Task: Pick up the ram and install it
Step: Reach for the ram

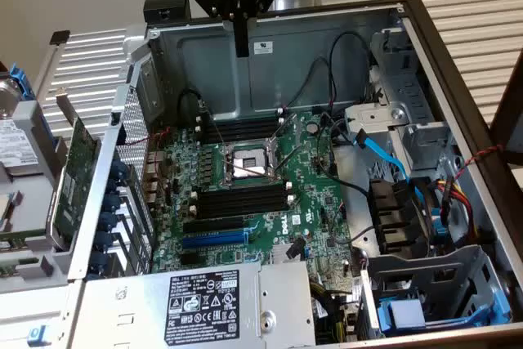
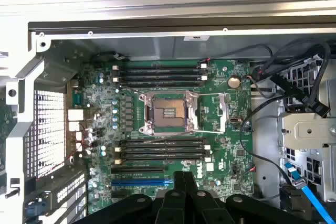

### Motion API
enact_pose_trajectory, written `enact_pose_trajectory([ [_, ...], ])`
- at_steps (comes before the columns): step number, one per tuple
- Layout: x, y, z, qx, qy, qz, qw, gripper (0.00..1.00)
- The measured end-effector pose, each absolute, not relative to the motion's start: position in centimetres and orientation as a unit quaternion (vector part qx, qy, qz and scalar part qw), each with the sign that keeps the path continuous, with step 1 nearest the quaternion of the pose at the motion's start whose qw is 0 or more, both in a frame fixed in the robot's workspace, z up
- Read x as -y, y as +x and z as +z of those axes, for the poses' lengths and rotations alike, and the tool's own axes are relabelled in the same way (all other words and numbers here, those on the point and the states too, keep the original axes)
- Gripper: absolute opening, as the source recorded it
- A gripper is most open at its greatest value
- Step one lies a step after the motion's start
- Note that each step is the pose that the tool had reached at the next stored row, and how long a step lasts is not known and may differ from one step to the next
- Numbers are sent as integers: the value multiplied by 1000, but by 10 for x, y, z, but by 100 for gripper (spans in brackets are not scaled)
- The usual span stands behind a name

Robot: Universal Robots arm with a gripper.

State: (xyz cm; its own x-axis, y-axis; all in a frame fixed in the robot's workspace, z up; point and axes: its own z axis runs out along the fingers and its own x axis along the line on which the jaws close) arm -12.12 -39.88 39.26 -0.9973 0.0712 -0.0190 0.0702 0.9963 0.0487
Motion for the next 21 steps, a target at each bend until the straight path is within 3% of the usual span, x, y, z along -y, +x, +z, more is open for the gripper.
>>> enact_pose_trajectory([
  [21,399,-134,393,-999,35,24,10,11],
])
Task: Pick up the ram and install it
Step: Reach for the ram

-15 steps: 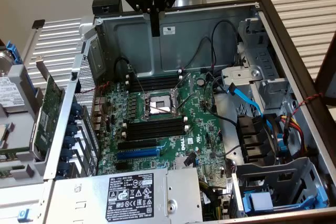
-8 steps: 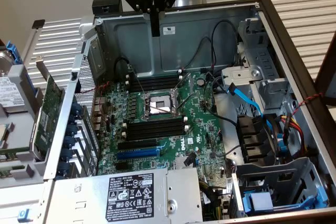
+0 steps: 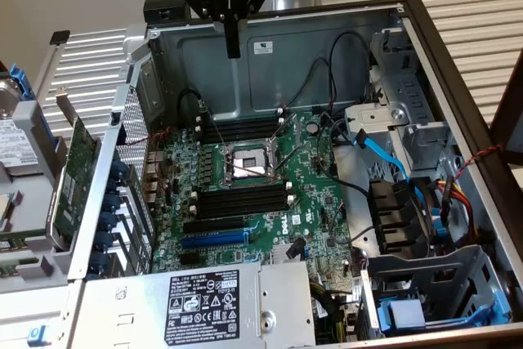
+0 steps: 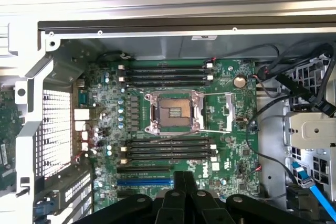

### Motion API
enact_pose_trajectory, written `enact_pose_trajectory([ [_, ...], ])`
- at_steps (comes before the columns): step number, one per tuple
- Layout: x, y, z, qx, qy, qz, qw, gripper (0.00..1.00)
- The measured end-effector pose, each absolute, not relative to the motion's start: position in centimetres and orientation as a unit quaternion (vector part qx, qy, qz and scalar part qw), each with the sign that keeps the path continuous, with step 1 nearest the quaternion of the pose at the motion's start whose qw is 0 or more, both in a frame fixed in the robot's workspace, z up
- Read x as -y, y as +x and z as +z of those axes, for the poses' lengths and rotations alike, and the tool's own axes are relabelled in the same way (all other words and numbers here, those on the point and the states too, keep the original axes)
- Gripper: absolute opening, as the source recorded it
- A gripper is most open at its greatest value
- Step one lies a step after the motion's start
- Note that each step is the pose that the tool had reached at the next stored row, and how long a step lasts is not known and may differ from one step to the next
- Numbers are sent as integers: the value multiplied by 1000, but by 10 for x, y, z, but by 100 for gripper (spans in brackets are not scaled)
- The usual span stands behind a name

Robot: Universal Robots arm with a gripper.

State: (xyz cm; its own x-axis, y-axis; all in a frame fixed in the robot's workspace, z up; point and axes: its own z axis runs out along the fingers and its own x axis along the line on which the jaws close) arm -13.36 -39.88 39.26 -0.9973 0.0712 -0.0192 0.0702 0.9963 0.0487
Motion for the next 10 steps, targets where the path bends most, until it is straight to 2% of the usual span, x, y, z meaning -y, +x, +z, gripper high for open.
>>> enact_pose_trajectory([
  [10,399,-167,393,-999,35,24,13,11],
])
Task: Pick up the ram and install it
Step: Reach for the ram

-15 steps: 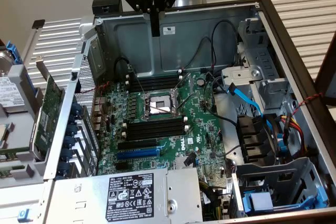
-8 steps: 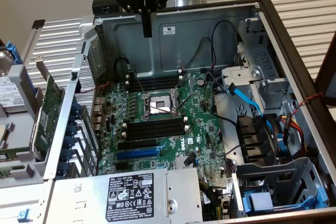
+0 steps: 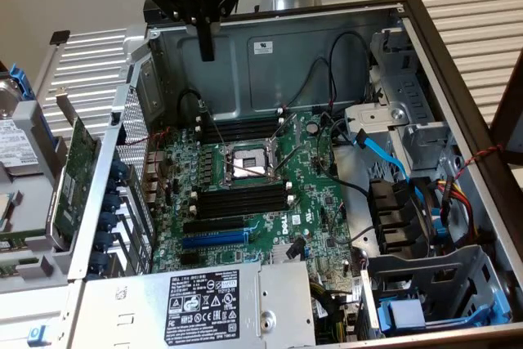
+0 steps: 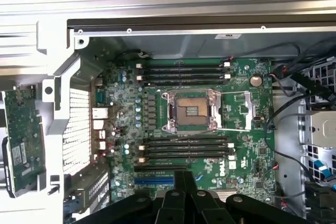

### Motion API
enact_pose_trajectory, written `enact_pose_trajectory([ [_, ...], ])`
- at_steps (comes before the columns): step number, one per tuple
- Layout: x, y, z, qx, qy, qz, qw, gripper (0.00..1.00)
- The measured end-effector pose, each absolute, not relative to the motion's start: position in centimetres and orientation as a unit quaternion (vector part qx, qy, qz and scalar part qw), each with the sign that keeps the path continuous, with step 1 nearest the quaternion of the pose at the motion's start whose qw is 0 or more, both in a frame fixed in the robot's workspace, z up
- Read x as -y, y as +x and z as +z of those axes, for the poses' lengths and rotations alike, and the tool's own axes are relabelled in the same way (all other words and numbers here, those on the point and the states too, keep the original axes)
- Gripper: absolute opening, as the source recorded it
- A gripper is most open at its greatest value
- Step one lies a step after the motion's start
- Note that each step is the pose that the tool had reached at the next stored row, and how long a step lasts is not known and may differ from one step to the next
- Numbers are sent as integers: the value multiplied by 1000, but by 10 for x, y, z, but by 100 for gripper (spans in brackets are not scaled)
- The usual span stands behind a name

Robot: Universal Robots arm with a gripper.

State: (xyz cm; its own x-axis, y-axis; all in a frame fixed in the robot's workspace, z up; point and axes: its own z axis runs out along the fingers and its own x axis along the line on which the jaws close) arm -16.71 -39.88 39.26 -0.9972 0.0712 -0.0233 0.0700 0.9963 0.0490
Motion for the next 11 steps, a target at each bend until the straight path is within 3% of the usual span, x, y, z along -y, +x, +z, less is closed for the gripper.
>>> enact_pose_trajectory([
  [11,399,-212,393,-999,35,24,12,11],
])
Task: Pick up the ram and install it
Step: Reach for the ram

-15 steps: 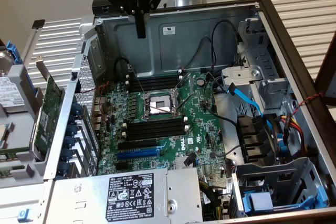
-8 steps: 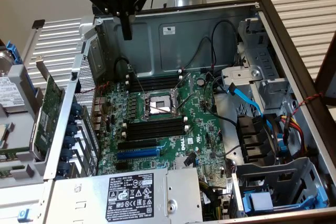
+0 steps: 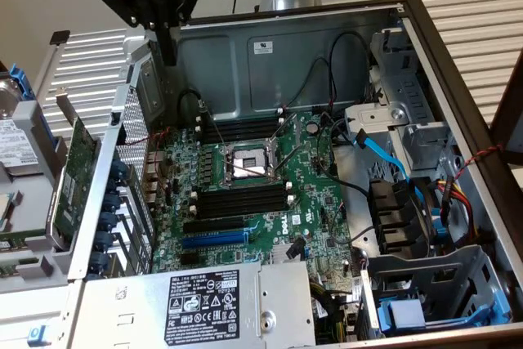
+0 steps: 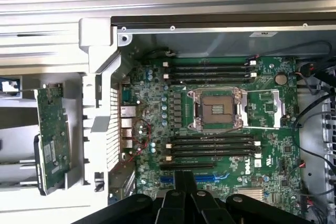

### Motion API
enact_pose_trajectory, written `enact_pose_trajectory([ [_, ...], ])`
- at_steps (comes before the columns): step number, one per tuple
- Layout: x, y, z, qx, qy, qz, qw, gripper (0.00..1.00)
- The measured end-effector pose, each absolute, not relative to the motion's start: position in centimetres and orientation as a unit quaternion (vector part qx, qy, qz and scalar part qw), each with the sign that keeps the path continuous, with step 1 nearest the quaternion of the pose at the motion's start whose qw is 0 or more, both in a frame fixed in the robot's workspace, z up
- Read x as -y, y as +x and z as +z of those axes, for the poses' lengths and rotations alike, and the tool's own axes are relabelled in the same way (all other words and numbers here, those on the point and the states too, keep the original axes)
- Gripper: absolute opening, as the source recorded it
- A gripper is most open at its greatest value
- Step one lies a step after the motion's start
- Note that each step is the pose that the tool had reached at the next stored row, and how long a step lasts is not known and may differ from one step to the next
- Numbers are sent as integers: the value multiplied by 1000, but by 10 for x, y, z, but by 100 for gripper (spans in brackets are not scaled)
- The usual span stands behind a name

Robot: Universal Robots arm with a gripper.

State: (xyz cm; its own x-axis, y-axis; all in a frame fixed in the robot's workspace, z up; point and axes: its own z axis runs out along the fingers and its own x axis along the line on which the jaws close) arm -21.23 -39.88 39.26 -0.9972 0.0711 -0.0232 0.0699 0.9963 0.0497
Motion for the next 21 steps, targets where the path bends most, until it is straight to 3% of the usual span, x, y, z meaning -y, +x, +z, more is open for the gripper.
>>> enact_pose_trajectory([
  [21,399,-308,392,-999,35,27,12,11],
])
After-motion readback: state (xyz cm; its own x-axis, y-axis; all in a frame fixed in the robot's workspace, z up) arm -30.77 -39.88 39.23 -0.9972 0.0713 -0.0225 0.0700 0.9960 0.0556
